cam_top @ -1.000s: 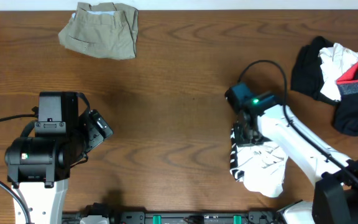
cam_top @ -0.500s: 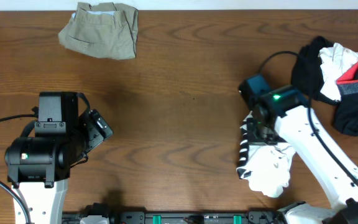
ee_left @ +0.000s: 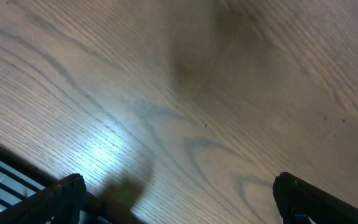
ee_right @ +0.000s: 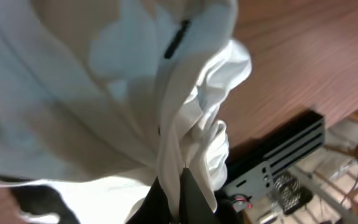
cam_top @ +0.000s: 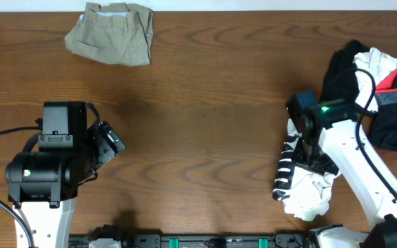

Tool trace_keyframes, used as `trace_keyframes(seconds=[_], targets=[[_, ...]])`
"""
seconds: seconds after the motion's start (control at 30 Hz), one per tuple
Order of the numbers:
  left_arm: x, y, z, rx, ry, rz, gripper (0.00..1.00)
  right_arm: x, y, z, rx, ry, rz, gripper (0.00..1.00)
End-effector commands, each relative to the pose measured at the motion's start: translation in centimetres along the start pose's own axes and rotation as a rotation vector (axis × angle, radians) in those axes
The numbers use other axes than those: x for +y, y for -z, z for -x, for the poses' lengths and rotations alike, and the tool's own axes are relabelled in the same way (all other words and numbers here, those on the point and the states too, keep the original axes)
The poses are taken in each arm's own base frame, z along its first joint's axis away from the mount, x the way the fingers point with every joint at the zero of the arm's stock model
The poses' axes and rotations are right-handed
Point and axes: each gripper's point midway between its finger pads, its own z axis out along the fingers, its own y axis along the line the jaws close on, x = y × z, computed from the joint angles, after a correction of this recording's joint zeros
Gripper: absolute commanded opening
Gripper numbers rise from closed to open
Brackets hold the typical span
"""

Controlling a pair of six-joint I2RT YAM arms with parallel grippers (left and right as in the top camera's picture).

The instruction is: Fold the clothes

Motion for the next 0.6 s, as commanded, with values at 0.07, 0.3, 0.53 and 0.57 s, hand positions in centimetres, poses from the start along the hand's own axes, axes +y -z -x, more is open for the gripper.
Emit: trace_keyframes(seconds=[0.07,0.3,0.53,0.57], targets=[[0.3,-0.1,0.2,-0.006,-0.003,0.014,0.98,0.3,-2.6,-0.6,0.021,-0.161,0.016,0.01],[0.3,-0.1,0.1,-0.004,-0.022,0.015,0.98,0.4,-5.6,-2.0,0.047,-0.34,-0.001,0.02],[0.3,-0.1,0.1,-0.006,-0.021,0.014,0.98,0.2,-8.6,-3.9,0.077,-0.412,-0.024,0.06],[0.3,-0.1,0.1,-0.006,-0.021,0.014,0.98,0.4,-8.8,-4.0,0.084,-0.412,-0.014,0.08]])
